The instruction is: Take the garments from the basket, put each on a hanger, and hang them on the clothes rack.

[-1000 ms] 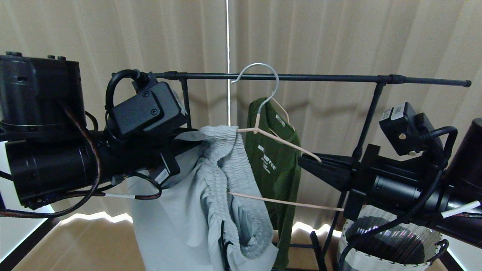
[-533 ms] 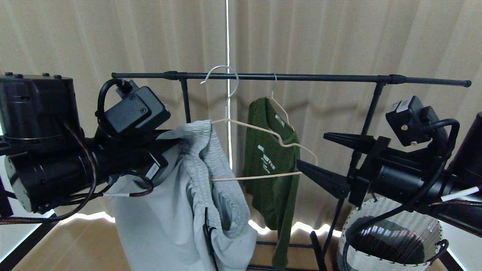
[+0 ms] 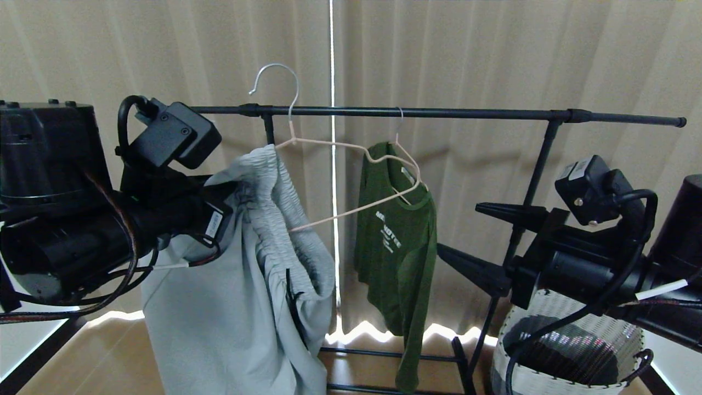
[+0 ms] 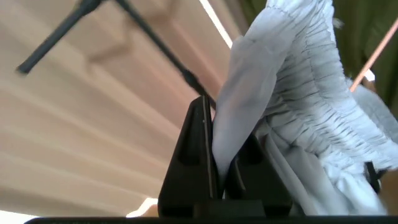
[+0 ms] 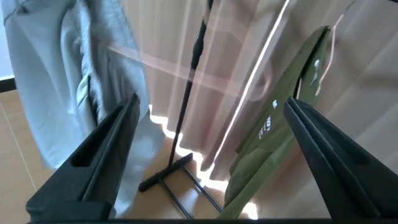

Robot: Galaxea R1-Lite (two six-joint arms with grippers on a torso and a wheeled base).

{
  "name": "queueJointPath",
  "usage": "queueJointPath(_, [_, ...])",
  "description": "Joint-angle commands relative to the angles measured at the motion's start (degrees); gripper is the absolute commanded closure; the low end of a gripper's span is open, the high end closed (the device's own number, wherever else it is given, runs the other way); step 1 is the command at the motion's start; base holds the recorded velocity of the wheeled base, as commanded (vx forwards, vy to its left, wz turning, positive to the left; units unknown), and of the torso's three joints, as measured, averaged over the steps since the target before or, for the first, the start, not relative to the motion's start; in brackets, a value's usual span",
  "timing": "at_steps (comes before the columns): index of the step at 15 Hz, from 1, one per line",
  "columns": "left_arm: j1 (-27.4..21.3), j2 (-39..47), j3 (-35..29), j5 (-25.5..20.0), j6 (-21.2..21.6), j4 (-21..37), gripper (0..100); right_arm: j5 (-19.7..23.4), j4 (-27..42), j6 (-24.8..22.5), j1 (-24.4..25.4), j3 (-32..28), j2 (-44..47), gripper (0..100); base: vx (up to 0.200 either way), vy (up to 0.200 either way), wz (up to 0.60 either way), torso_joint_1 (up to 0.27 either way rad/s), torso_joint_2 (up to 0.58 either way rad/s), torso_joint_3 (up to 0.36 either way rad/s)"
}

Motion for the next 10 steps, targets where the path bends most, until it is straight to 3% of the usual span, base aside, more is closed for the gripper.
queueJointPath(1, [-0.2, 0.2, 0.2, 0.0, -1.3, -0.2, 100, 0.0, -0.2, 0.0, 0.1, 2.0, 0.3, 0, 0.000, 0.000, 0.00, 0.000, 0.00, 0.000])
queueJointPath(4, [-0.4, 0.3, -0.4, 0.6, -3.2, -0.3, 100, 0.1, -0.1, 0.0, 1.0, 3.3, 0.7, 0, 0.000, 0.000, 0.00, 0.000, 0.00, 0.000])
queueJointPath(8, [-3.0, 0.9, -2.0, 1.4, -10.0, -1.7, 100, 0.2, -0.2, 0.2, 3.2, 3.2, 1.8, 0, 0.000, 0.000, 0.00, 0.000, 0.00, 0.000])
queueJointPath(10, [-3.6, 1.0, -2.0, 1.2, -11.4, -3.5, 100, 0.1, -0.3, 0.4, 4.4, 3.0, 2.7, 0, 0.000, 0.000, 0.00, 0.000, 0.00, 0.000])
